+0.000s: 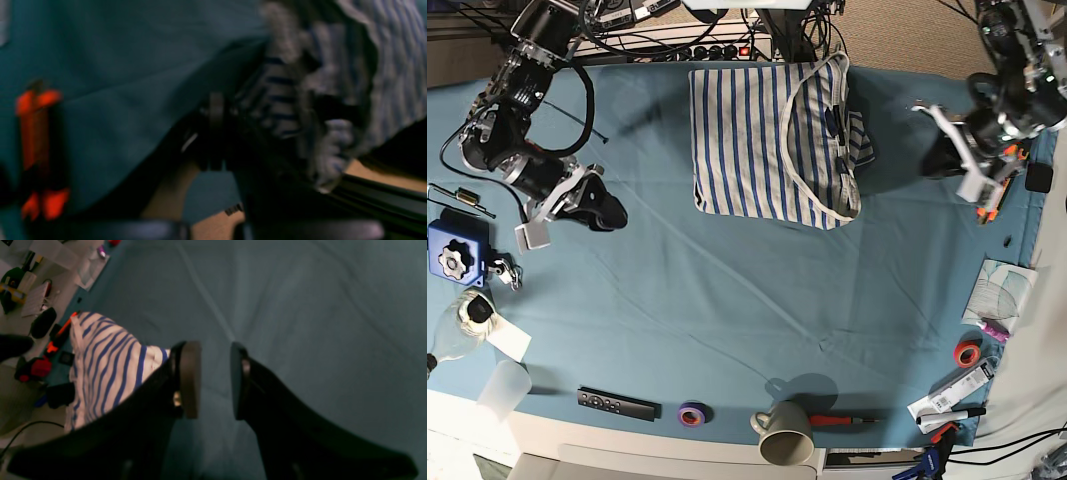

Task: Fold the T-shirt properly

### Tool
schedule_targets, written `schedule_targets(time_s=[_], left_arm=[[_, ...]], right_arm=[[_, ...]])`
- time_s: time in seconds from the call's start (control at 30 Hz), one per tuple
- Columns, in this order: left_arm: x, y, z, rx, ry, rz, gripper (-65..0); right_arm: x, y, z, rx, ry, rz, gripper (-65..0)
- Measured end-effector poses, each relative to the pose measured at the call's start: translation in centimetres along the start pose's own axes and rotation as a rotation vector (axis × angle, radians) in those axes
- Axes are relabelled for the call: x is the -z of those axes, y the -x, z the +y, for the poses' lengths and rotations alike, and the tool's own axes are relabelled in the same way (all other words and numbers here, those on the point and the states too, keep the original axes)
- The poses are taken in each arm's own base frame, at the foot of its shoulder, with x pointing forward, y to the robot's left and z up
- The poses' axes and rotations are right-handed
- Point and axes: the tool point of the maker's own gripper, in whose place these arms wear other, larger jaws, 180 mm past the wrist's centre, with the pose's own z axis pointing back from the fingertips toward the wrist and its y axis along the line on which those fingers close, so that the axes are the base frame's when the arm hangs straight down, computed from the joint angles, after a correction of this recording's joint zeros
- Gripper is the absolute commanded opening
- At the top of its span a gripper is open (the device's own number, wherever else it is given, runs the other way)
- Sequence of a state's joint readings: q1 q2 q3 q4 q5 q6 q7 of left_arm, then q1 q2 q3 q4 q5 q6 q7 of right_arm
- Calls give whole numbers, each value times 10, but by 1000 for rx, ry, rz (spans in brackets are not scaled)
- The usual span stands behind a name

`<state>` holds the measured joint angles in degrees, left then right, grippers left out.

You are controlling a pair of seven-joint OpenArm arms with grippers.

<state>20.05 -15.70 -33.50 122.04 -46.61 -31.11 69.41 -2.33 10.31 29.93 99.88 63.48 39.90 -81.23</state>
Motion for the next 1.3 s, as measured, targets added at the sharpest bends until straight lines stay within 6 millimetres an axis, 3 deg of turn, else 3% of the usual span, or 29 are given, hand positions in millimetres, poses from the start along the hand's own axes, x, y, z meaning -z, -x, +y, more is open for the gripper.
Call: schedule_targets(time_s=[0.1,0.23,0.57,0.77,0.87,0.97,1.13,1.3], left_arm=[[-14,11,13,-46,-41,6,-650],[-17,12,1,-80,23,-21,-650],[-20,33,-3,-96,28,55,-650],[-20,32,-3,-96,28,45,-650],[-20,32,-3,-96,28,45,-650],[-20,32,-3,-96,28,46,-650],[-20,31,-3,-96,28,45,-650],[-20,31,-3,-96,28,45,-650]], right_arm=[[-2,10,0,14,2,21,-491],[-2,14,0,19,3,27,-491],[-2,24,11,43,-47,32,-491],[25,68,57,26,-193,192,-471],[36,77,80,1,-269,235,-401],[42,82,92,-14,-305,262,-390],[40,79,91,-3,-308,244,-390],[19,40,81,27,-299,79,-390]])
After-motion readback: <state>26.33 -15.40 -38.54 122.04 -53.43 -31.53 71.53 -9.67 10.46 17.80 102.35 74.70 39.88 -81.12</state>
